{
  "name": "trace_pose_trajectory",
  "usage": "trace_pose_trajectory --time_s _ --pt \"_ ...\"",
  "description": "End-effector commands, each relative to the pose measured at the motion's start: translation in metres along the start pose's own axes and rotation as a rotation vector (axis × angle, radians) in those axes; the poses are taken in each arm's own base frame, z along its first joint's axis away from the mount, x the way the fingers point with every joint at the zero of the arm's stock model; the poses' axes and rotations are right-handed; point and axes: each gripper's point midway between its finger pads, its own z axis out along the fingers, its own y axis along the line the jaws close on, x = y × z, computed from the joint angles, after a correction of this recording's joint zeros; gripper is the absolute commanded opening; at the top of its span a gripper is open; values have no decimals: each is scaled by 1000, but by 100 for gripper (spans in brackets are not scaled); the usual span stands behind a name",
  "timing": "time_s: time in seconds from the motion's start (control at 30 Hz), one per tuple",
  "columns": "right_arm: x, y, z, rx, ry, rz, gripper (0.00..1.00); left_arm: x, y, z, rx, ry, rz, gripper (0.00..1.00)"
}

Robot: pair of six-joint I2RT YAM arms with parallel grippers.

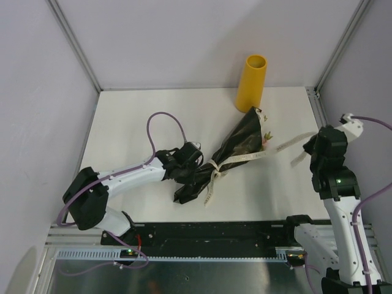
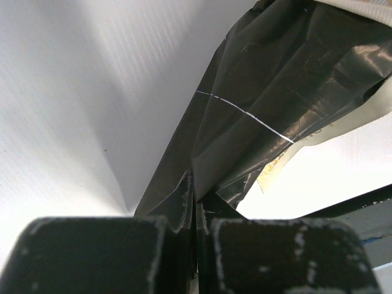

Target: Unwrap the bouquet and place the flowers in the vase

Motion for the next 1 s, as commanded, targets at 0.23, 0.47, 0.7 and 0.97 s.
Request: trace_pose_trajectory --time_s 0.23,0.47,0.7,0.97 --pt "104 77 -44 -491 433 -18 63 -22 -25 -26 139 -80 -20 0" --pt "191 148 -108 -896 557 6 62 -24 -31 -29 167 -86 -19 0" --pt "259 181 -135 -1012 551 -37 55 -23 -36 -34 203 -80 -21 0" --pt "316 187 -136 -949 594 -109 52 -24 -36 -36 204 -86 -25 0"
